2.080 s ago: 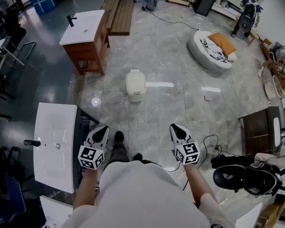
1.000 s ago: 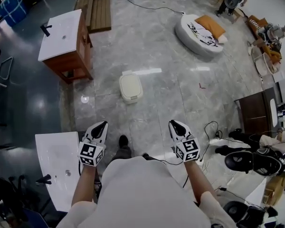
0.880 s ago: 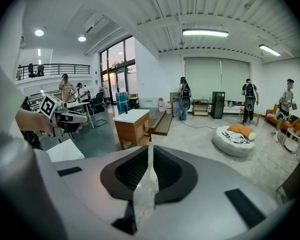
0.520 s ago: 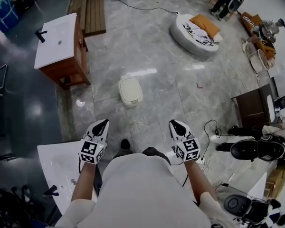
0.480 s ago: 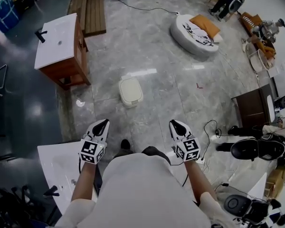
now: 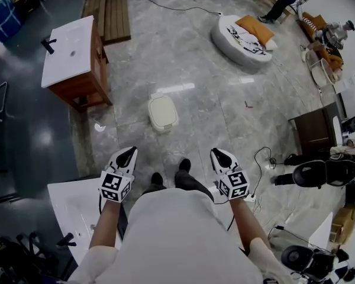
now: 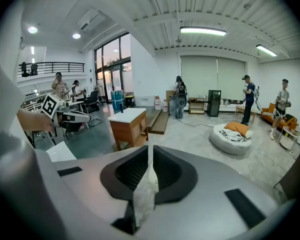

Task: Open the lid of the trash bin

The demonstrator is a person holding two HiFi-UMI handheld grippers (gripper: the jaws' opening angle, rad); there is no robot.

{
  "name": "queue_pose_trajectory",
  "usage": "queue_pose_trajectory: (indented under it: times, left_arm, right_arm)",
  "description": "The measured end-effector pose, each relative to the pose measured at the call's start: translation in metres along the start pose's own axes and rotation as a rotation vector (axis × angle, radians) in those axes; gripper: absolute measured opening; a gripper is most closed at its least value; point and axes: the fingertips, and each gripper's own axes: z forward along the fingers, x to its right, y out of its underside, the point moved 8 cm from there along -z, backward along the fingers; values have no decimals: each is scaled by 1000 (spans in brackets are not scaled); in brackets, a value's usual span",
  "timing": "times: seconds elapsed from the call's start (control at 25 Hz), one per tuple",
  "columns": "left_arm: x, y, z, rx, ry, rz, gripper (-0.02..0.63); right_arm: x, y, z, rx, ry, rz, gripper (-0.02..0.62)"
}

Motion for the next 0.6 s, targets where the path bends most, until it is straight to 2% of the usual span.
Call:
queue_pose_trajectory:
  times: [0.28, 0.6]
  left_arm:
    - [4, -3, 17, -10, -21, -12, 18]
    - [9, -13, 51, -20, -83, -42, 18]
  right_arm:
    - [18, -2, 16, -11, -39, -9, 35]
    - [62, -20, 52, -27, -113, -43, 35]
